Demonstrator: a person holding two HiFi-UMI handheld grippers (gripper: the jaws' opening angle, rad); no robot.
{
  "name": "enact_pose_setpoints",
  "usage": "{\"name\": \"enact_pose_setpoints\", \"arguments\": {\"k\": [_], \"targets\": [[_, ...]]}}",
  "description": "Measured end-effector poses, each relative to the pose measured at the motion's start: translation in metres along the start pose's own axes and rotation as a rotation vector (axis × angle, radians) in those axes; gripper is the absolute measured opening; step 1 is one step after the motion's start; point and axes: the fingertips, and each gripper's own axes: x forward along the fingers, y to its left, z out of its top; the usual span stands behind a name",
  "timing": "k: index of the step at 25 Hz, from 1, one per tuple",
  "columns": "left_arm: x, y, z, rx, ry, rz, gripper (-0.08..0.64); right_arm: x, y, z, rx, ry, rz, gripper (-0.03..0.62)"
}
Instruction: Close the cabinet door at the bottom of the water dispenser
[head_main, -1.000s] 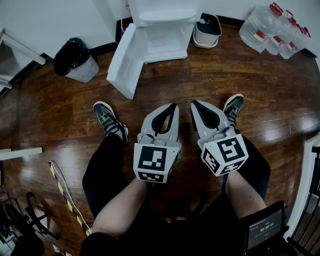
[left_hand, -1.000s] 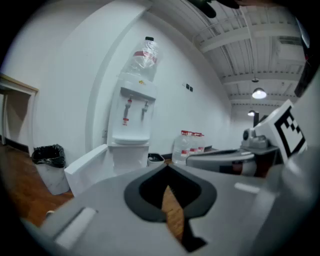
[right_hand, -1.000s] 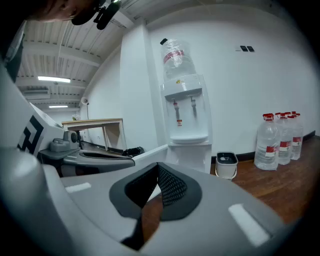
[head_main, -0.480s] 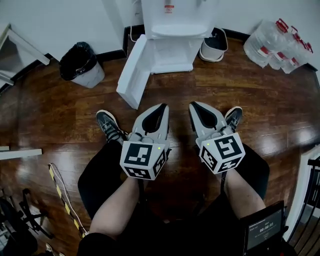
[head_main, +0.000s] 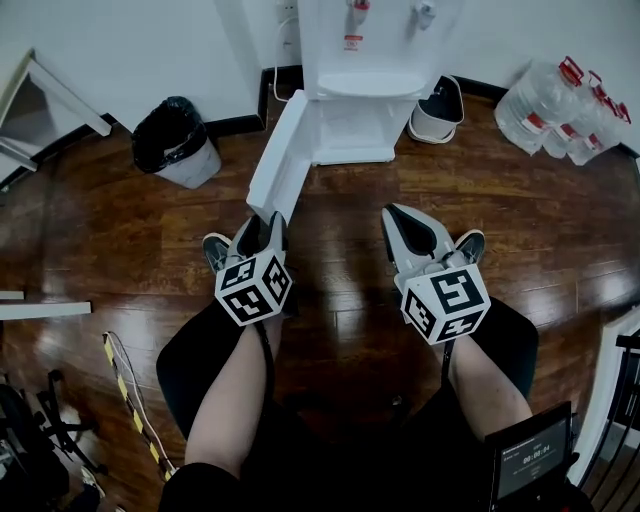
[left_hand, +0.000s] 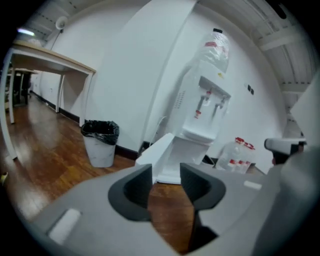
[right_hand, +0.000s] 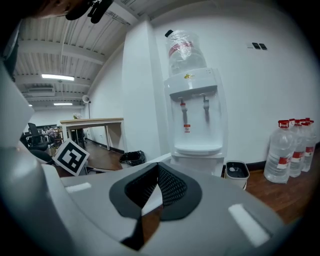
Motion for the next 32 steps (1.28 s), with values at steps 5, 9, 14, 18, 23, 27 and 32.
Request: {"name": "enact_pose_setpoints", "arguments": {"k": [5,9,14,18,23,27,32], "targets": [[0.012,0.028,-0.002,-0.084,0.03,0.074,0.196,0.012,-0.003,0.013,-0.001,-0.014,0.014,0.005],[0.029,0.034,0.01,-0.017,0.039,0.079,0.223,0.024,-0.008,0.016,-0.001,-0.009,0.024,0.005],[0.053,0.038,0.0,0.238,0.153,0.094,0.302,0.042,-0.025,0.015,0.011,0.008,0.023,0.005],[0.074,0.041,-0.008,0.273,0.195,0.091,0.307,0.06,-0.038,0.015,0.029,0.018,0.027,0.005],[0.091,0.038,-0.013,0.383,0.296,0.074,0.294,0.085,-0.042,0.019,0.046,0.022,0.049,0.005],[0.089,0.037,-0.019,0.367,0.341,0.071,0.236,0.097,-0.043,0.023,0.059,0.028,0.058,0.005],[0.086,0.013,-0.028,0.299,0.37,0.05,0.235,0.114,-0.042,0.026,0.079,0.042,0.073,0.005]]}}
